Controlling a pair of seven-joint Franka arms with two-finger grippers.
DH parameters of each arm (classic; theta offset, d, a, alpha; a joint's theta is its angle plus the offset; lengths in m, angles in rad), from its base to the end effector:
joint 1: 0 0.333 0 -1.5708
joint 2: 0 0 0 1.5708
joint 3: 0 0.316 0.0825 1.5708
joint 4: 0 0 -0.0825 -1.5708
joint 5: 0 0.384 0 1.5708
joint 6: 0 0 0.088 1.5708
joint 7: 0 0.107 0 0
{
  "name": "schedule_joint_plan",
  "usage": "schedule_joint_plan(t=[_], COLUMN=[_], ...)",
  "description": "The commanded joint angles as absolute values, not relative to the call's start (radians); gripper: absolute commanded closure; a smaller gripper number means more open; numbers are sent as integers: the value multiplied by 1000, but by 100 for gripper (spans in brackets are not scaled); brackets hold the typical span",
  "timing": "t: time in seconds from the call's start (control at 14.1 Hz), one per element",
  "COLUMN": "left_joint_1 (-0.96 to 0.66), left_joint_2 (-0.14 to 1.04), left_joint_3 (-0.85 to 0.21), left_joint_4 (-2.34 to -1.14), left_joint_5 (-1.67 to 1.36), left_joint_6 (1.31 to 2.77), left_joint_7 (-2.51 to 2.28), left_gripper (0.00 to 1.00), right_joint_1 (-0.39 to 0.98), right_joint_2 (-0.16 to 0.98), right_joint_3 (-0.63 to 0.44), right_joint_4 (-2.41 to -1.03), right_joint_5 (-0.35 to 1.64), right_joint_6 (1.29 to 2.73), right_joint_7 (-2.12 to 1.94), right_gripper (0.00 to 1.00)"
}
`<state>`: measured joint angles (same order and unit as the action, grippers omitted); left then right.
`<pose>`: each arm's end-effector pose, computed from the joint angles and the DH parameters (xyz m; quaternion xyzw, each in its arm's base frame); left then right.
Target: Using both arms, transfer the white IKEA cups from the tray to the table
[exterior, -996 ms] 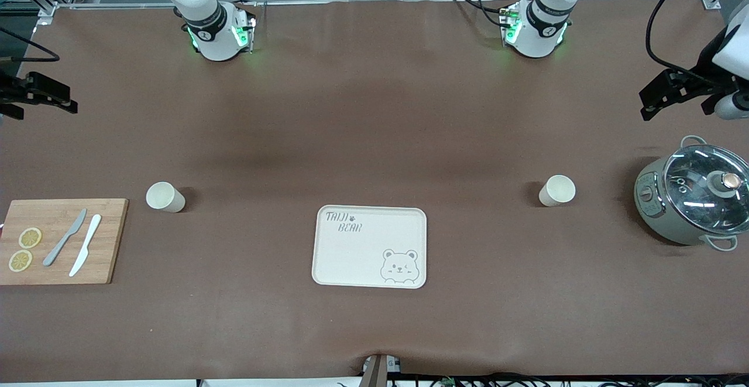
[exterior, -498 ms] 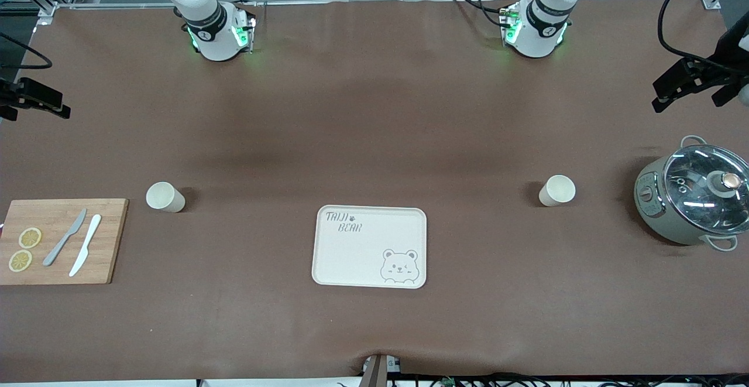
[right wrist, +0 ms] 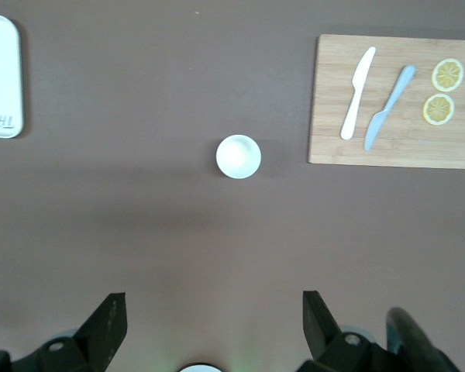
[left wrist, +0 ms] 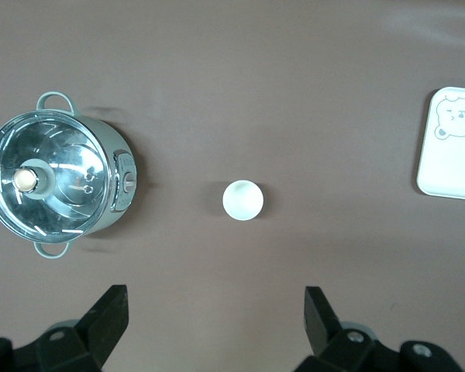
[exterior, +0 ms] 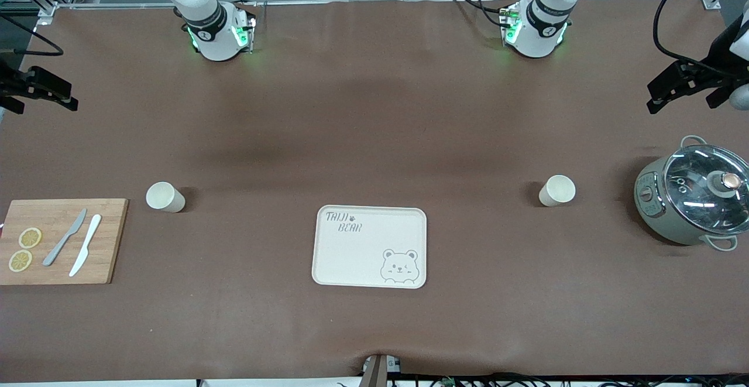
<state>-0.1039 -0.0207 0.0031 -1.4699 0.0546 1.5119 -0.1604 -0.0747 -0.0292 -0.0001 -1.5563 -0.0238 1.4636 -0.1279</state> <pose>0.5395 -0.0484 0.6780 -0.9986 -0.0322 -0.0346 0.0228 0.5326 -0.0427 0.6381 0.9991 0.0256 -0.0328 0.0086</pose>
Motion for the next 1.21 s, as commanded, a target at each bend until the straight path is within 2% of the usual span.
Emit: schedule_joint_plan(t=[0.0, 0.21, 0.36, 0.78, 1.14], left_joint_1=[-112, -112, -110, -112, -115], left_joint_2=[-40, -41, -43, -29, -29], left_joint_3=[12, 8, 8, 8, 5], left_joint_4=[-1476, -1476, -1477, -1476, -1474], left_joint_5=[34, 34, 34, 34, 34], left_joint_6=[1500, 1493, 1486, 1486, 1494], left_joint_7=[-153, -149, -146, -146, -149], left_gripper=[0, 0, 0, 0, 0], right_joint_1=[-83, -78, -66, -66, -69], right_joint_2=[-31, -32, -31, -31, -37], right_joint_3=[-3, -2, 3, -2, -2], right_joint_4=[-1534, -1485, -1437, -1471, -1489], right_joint_5=[-48, -48, -49, -17, -3], right_joint_6=[1477, 1473, 1415, 1364, 1387], right_joint_7=[-117, -120, -112, -120, -123], right_gripper=[0, 0, 0, 0, 0])
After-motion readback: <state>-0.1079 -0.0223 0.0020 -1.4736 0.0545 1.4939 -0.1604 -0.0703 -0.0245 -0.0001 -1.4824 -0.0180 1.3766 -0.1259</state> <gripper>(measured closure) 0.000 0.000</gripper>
